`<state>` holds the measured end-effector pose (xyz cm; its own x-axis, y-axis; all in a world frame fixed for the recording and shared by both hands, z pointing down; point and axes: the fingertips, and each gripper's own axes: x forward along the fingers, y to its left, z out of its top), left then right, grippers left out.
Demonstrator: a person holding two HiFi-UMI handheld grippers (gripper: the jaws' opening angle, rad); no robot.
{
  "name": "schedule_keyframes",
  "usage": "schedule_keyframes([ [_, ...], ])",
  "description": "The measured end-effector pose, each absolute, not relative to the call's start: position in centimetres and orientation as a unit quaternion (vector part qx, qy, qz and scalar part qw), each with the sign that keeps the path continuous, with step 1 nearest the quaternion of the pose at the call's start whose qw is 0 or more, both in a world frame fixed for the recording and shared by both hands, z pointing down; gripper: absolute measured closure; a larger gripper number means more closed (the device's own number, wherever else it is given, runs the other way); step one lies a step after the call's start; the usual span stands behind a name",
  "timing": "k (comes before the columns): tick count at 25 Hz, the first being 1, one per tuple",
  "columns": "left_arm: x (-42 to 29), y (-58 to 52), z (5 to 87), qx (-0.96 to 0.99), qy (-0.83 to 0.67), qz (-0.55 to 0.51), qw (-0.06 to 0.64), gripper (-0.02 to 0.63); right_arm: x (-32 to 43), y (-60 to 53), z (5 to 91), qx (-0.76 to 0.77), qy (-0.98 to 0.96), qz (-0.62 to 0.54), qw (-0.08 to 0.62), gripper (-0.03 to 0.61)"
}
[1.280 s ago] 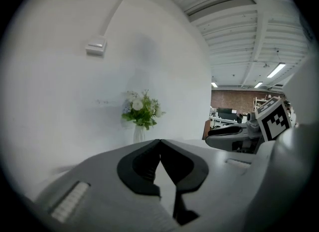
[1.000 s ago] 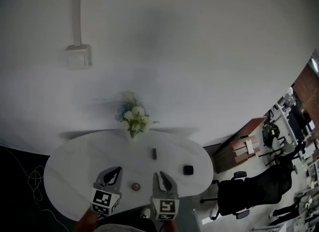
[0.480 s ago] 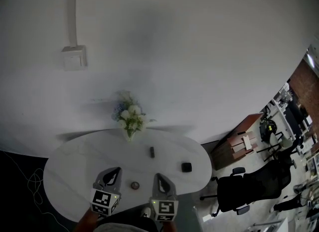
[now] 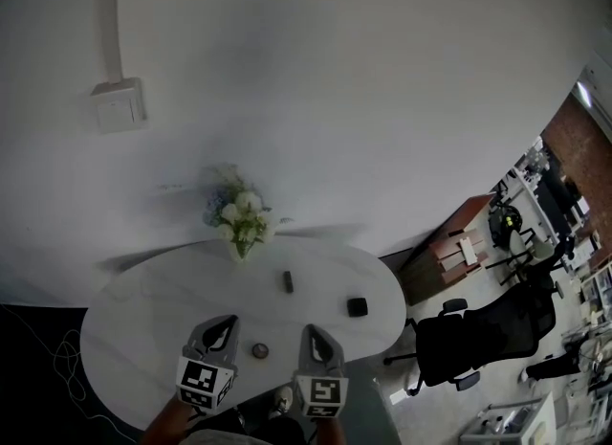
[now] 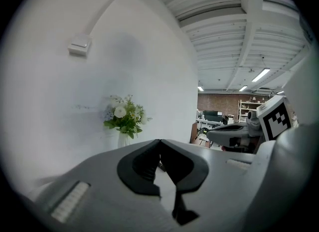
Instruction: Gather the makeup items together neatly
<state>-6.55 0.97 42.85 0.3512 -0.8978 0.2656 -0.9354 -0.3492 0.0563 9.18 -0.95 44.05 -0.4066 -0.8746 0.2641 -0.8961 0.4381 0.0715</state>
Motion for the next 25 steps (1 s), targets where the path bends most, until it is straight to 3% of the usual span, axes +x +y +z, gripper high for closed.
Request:
schedule_keyframes([
  [10, -6.2, -4.2, 46.0, 0.804, -0.573, 0.110, 0.117, 0.603, 9.3, -6.6, 48.1, 0.517, -0.841, 0.072, 0.144, 0.572],
  [18, -6.6, -7.3, 51.1, 0.769, -0.601, 0.138, 0.167, 0.603, 8.5, -12.7, 55.0, 0.476, -0.850, 0.121, 0.192, 0.571],
  [25, -6.9, -9.2, 55.1, 0.749, -0.611, 0.155, 0.204, 0.603, 6.9, -15.8, 61.4, 0.433, -0.851, 0.168, 0.244, 0.419],
])
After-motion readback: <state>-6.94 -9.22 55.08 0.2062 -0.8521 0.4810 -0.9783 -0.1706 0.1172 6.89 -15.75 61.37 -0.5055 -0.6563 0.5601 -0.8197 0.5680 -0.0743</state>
